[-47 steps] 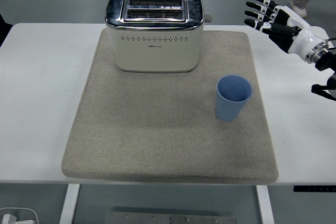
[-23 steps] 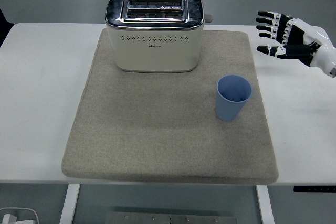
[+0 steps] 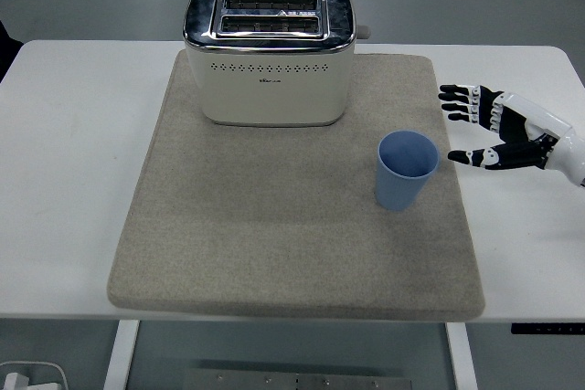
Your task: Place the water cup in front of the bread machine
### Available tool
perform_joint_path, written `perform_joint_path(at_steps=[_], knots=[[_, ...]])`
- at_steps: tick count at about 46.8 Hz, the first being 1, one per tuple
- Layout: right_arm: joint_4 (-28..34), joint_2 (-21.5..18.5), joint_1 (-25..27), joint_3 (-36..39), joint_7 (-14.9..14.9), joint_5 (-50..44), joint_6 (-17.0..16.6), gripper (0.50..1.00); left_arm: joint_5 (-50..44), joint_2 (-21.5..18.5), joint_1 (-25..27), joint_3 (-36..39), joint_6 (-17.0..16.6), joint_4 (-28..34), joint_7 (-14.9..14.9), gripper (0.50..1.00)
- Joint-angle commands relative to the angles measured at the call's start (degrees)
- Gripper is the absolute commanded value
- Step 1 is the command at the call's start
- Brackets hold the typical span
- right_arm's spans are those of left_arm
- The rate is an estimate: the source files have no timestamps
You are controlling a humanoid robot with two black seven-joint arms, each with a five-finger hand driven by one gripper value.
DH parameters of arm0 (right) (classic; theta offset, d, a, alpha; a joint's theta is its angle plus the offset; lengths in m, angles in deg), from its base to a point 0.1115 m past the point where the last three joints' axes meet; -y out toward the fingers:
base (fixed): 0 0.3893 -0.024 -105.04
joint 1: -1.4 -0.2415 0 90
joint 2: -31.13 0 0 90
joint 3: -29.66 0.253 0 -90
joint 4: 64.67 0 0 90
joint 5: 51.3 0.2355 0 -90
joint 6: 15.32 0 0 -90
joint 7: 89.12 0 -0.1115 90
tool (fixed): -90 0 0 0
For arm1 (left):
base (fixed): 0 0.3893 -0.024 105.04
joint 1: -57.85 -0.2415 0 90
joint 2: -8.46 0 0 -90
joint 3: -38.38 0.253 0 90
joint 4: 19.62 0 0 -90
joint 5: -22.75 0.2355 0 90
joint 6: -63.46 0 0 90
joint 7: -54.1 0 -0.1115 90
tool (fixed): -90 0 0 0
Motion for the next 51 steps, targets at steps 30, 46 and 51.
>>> perform_joint_path(at_steps=[30,46,51], knots=[[0.08,-1.12,2.41,0.0,-0.6,-2.8,0.44,0.928,0.0,0.0,-0.01,0.0,0.0,0.0,0.0,1.0],[0.78,-3.5,3.73,-0.08,-0.43,-2.8,0.53,0.928,0.0,0.0,-0.01,0.0,0.0,0.0,-0.17,1.0],[0.78,-3.85,4.08,-0.08,-0.43,-2.8,0.53,0.928,0.0,0.0,-0.01,0.0,0.0,0.0,0.0,1.0]])
